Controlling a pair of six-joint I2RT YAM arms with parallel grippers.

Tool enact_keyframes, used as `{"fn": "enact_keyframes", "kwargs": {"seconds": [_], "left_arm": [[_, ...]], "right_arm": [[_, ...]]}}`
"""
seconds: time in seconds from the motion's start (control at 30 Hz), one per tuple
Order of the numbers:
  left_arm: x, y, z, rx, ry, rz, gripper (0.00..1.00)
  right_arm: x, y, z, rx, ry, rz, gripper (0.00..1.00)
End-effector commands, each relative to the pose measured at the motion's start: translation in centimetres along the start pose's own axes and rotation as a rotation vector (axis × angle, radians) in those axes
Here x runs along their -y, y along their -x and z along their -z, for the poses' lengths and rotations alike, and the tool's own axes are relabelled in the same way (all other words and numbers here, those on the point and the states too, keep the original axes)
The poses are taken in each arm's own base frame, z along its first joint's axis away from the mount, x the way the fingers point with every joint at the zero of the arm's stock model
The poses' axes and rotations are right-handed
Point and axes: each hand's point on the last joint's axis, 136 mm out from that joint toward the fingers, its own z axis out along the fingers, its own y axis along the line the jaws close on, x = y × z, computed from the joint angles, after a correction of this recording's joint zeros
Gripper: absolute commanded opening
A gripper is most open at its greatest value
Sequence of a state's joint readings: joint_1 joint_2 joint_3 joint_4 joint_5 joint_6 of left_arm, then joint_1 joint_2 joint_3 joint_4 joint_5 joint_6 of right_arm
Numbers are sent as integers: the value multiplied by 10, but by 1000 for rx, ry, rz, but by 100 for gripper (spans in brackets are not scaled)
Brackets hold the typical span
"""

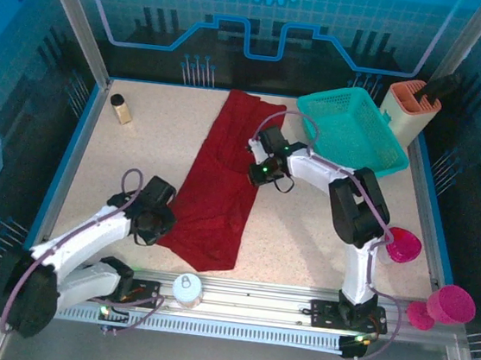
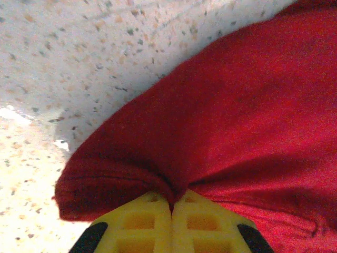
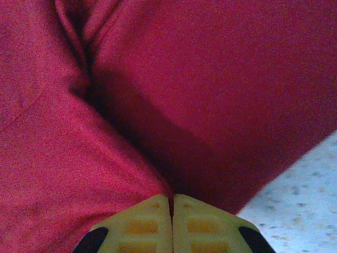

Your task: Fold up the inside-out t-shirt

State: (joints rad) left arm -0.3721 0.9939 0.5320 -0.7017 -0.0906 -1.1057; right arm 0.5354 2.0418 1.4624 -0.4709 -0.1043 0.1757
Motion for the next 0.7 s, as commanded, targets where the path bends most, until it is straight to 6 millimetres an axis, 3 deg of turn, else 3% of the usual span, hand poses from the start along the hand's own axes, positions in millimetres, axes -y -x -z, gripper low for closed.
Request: {"fn": "enact_keyframes", "kwargs": {"seconds": [0.0, 0.1, 0.13, 0.17, 0.2, 0.27, 0.37, 0.43, 0.5, 0.57, 0.67], "left_arm": [[-37, -4, 1, 10, 71, 63, 0], [-45, -13, -7, -22, 55, 103, 0], [-44, -17, -11, -43, 39, 115, 7], [-42, -21, -14, -62, 24, 119, 27], [-39, -24, -16, -82, 4, 116, 37], [-36, -25, -13, -91, -1, 99, 40], [-34, -16, 2, -56, 25, 48, 50], [-26, -11, 12, -46, 13, 7, 54], [-18, -9, 18, -48, 1, -32, 55], [-11, -7, 21, -56, 1, -62, 55], [-5, -8, 13, -78, 10, -85, 56]], "right_arm": [[14, 3, -2, -2, -29, -10, 15], [15, -2, -9, -16, -30, -35, 33], [16, -3, -7, -8, -39, -39, 37], [16, -1, -1, 5, -47, -42, 40], [14, 0, 7, 21, -47, -42, 43], [5, -1, 26, 43, -36, -34, 45], [-38, -14, 46, 64, 37, 48, 45], [-82, -34, 50, 65, 94, 183, 45], [-111, -54, 51, 72, 82, 305, 46], [-127, -72, 51, 77, 61, 383, 47], [-138, -93, 47, 51, 91, 351, 51]]}}
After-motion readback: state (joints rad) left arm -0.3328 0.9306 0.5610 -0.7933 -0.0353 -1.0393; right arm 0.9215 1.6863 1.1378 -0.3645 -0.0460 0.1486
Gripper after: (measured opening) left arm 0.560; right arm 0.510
